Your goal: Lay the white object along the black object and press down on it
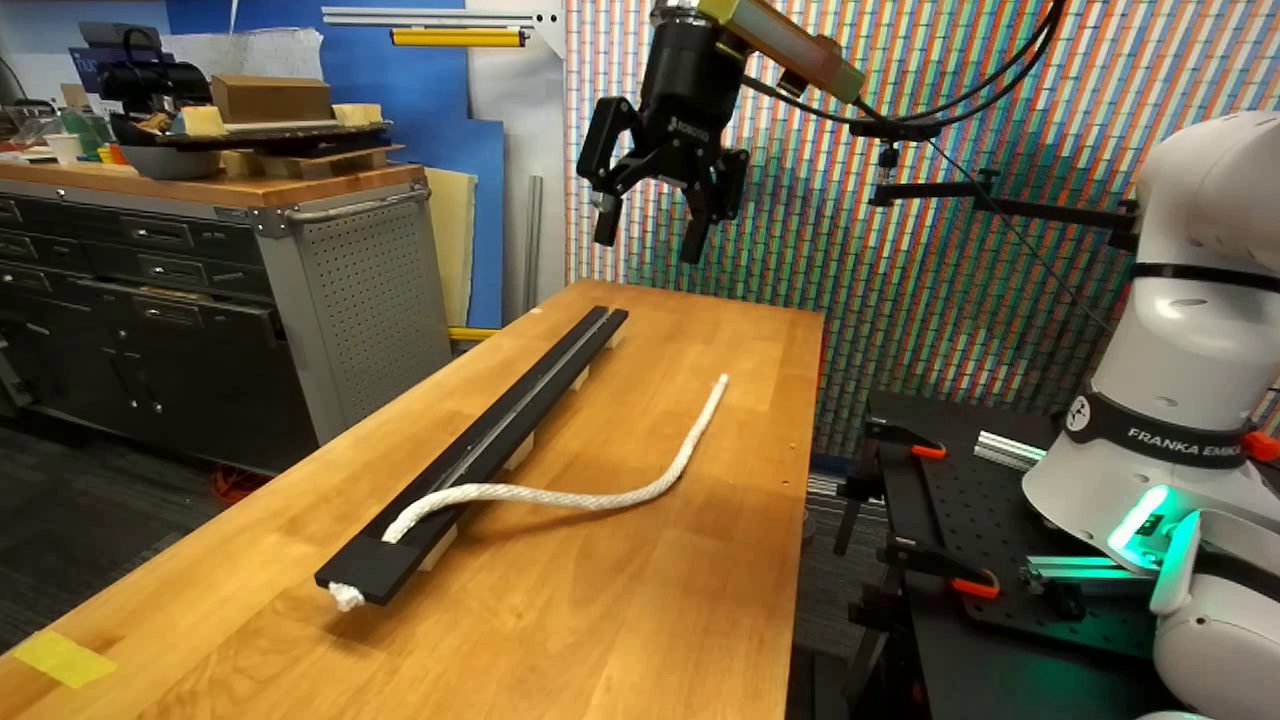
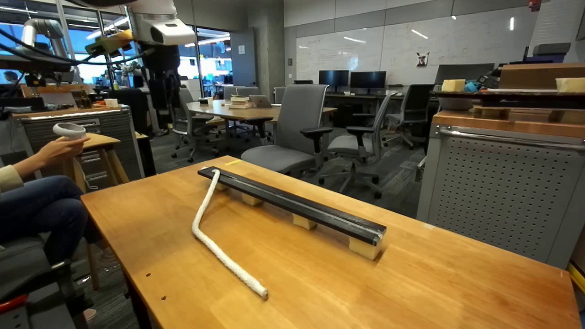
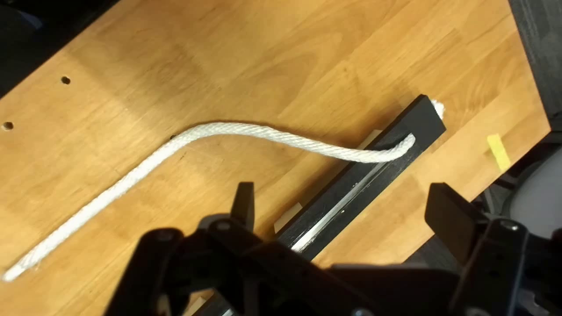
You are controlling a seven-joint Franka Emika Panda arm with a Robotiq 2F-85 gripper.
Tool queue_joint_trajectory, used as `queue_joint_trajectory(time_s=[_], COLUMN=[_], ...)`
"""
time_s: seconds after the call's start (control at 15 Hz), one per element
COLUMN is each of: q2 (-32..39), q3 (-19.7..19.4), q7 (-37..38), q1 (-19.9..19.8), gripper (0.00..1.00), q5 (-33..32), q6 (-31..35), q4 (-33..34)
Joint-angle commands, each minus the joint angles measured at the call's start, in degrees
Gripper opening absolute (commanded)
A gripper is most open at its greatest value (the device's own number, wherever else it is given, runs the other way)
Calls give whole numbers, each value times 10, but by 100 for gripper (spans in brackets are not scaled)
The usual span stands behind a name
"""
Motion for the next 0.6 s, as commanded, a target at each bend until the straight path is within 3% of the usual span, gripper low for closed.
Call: queue_joint_trajectory(time_s=[0.0,0.07,0.53], q2=[25,13,18], q3=[-15,-10,-11], q7=[-6,2,2], q1=[11,6,6], gripper=[100,100,100], q5=[33,10,11], q6=[-7,0,0], q4=[30,9,7])
